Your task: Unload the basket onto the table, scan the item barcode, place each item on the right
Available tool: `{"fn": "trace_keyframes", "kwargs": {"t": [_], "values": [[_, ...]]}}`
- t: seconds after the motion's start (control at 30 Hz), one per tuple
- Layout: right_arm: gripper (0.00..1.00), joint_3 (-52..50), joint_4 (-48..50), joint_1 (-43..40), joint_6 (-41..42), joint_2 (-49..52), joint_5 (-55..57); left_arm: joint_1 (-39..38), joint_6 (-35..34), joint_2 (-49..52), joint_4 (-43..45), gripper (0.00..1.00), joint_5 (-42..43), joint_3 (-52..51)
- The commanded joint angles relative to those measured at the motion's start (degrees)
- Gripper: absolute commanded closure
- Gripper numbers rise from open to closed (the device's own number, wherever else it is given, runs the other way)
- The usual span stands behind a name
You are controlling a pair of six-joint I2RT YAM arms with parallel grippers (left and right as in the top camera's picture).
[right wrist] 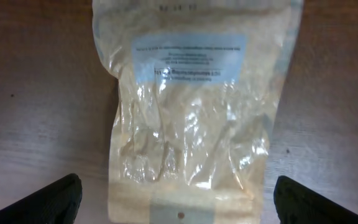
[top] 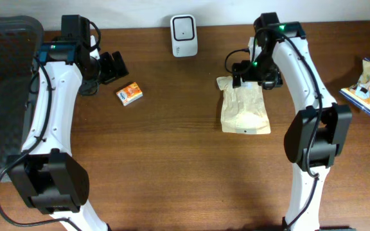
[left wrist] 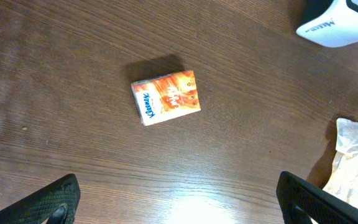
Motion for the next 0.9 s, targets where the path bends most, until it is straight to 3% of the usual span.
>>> {"fn": "trace_keyframes", "kwargs": {"t": [0.0,0.4,0.53,0.87], "values": [[0.01,-5.25,3.96,0.42,-1.60,-0.20,0.94,0.09,0.68,-0.44,-0.09,0.01,-0.42,0.13],[0.00,-18.45,17.49,2.78,1.09,1.49,4.44,0.09,0.68,-0.44,-0.09,0.01,-0.42,0.13],[0.00,-19.12,18.86,4.00,4.63,1.64,10.49,0.09,0.70,-0.44,-0.09,0.01,-0.44,0.13],[0.07,-23.08,22.12,4.17,4.63,2.62,10.01,0.09,0.68,-0.44,-0.09,0.01,-0.42,0.13]]}}
